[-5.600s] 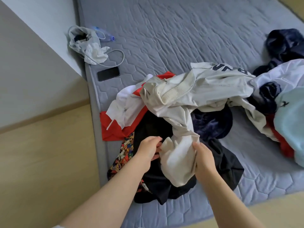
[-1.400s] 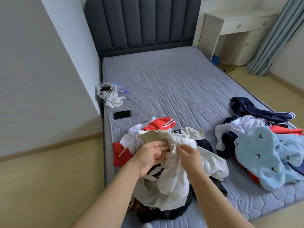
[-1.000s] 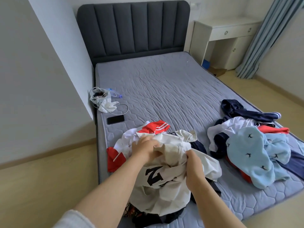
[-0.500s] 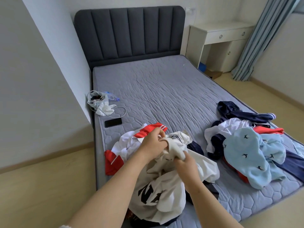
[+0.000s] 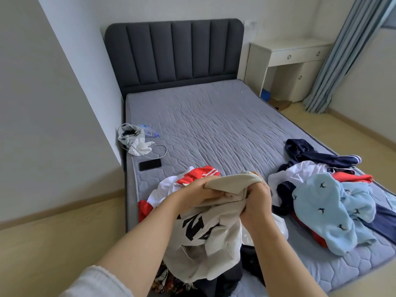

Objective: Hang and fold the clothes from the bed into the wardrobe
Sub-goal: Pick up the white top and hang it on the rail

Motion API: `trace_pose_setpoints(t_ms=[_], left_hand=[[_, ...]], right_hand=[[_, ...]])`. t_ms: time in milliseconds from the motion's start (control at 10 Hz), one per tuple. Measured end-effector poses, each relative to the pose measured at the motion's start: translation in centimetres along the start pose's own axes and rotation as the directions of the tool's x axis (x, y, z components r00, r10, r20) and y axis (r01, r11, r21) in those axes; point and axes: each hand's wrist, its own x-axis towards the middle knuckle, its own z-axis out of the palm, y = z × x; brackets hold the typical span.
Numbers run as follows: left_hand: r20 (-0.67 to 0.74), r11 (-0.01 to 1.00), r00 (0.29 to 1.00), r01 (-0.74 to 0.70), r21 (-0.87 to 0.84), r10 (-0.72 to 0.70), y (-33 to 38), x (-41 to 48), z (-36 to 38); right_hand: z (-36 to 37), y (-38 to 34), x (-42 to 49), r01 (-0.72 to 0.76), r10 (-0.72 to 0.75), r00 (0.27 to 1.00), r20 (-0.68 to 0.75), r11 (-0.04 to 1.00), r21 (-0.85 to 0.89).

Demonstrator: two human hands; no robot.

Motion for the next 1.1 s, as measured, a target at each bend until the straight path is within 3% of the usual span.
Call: trace_pose_setpoints(t_ms=[100,200,300,400,500,600,800,900,1000,1100], left_hand=[[0.238,0.974,0.968,0.122,-0.191,-0.075,-1.3,-0.5,-0.7],[0.054,0.977,0.984,0.163,0.139,-0.172,-1.6,0.9,0.2],[-0.252,0.974,0.943,0.198,-0.107,-0.22,-0.1,1.9,1.3],[-0.209,0.729,0.95,0.027,-0.684,-0.232,2.1,1.7,-0.4],[-0.304,0.501,0.942,-0.197,-0.843,-0.141,7.0,0.5,-3.4],[-0.419,0.371,0.904,-0.362,-0.855,-0.084,13.2,-2.7,-6.1],[-0.624,0.148,0.752,-0.656,-0.74,0.213,22.2,-10.4,-11.9],[-0.703,0.12,0.631,-0.766,-0.631,0.328,25.5,-13.9,-13.8],[-0.753,0.094,0.554,-0.823,-0.561,0.354,26.9,-16.1,-14.7],[-0.758,0.155,0.555,-0.829,-0.537,0.342,25.9,-16.8,-15.0]], right_hand=[[0.2,-1.3,-0.8,0.007,-0.009,0.998,0.068,1.0,0.027],[0.0,-1.6,-1.0,0.019,-0.019,0.995,0.1,1.0,0.005],[0.5,-1.9,-0.8,0.027,-0.022,0.993,0.116,0.999,-0.042],[1.2,-2.2,0.0,0.071,-0.063,0.997,0.041,0.965,-0.251],[2.9,-2.7,0.7,0.117,-0.133,0.991,-0.013,0.912,-0.392],[6.1,-4.9,1.2,0.23,-0.223,0.973,0.067,0.876,-0.425],[14.8,-14.0,1.5,0.568,-0.493,0.815,0.305,0.785,-0.249],[18.6,-18.0,1.1,0.648,-0.584,0.742,0.33,0.751,-0.128],[21.1,-20.5,0.5,0.725,-0.664,0.67,0.332,0.682,-0.096],[21.7,-20.8,0.5,0.765,-0.708,0.638,0.302,0.626,-0.149]])
